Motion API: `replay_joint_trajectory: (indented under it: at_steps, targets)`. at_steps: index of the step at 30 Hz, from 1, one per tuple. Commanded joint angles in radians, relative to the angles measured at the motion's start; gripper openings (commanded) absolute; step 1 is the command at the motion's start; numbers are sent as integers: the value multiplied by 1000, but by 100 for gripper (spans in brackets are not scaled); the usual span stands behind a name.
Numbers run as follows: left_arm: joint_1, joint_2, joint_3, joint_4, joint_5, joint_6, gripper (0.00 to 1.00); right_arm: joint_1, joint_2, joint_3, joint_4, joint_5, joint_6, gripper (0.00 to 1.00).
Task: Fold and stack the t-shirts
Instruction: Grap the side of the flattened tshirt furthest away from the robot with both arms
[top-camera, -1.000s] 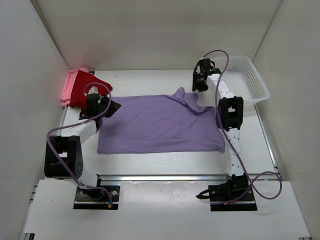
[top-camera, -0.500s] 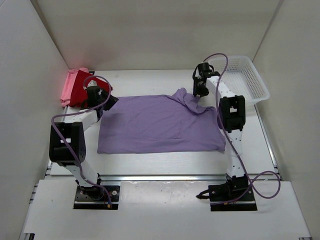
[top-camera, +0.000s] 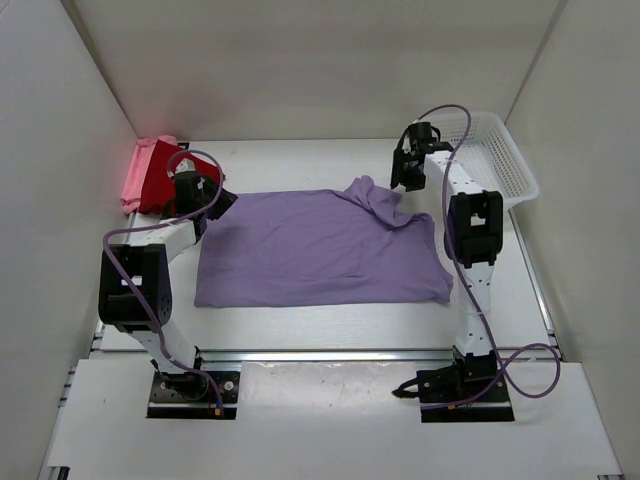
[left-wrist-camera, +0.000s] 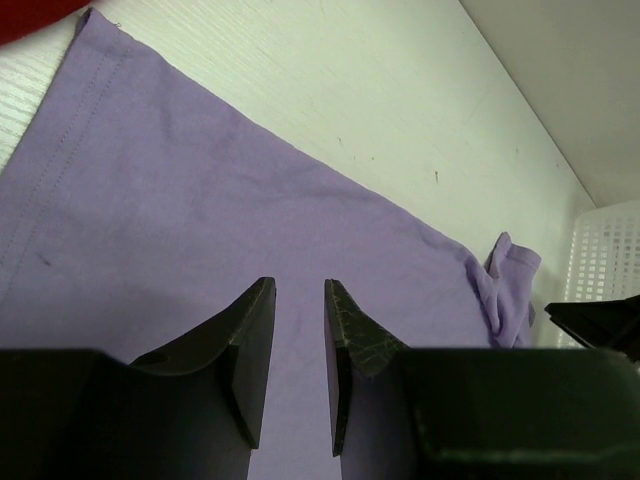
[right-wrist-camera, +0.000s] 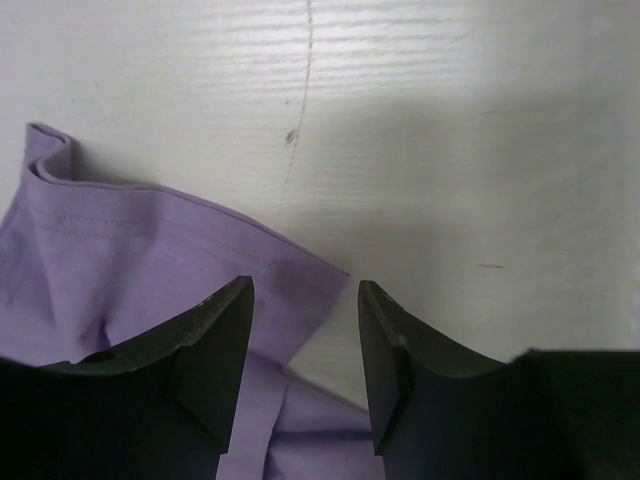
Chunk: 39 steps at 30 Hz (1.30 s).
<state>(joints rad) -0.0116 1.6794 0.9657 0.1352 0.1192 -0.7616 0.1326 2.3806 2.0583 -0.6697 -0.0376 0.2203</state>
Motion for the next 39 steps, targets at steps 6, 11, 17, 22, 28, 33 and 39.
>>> replay_joint_trajectory:
  at_steps: [6, 11, 17, 22, 28, 33, 39]
  targets:
    - [-8, 3, 39, 18, -6, 16, 37, -5, -90, -107, 91, -28, 54, 41]
    - [-2, 39, 76, -34, -45, 48, 37, -8, -55, -96, 96, -37, 68, 40]
    - [9, 100, 163, -109, -110, 107, 42, -8, -4, -43, 90, -59, 76, 29]
    - [45, 158, 254, -195, -161, 174, 48, -4, 12, -10, 104, -45, 74, 13]
    - [61, 269, 418, -310, -184, 238, 60, -8, 83, 123, 108, -56, 45, 0]
    - [68, 341, 511, -347, -205, 269, 57, -22, 155, 336, 56, -94, 22, 0]
    - [36, 442, 631, -456, -266, 324, 53, -65, 191, 481, -9, -134, 13, 0]
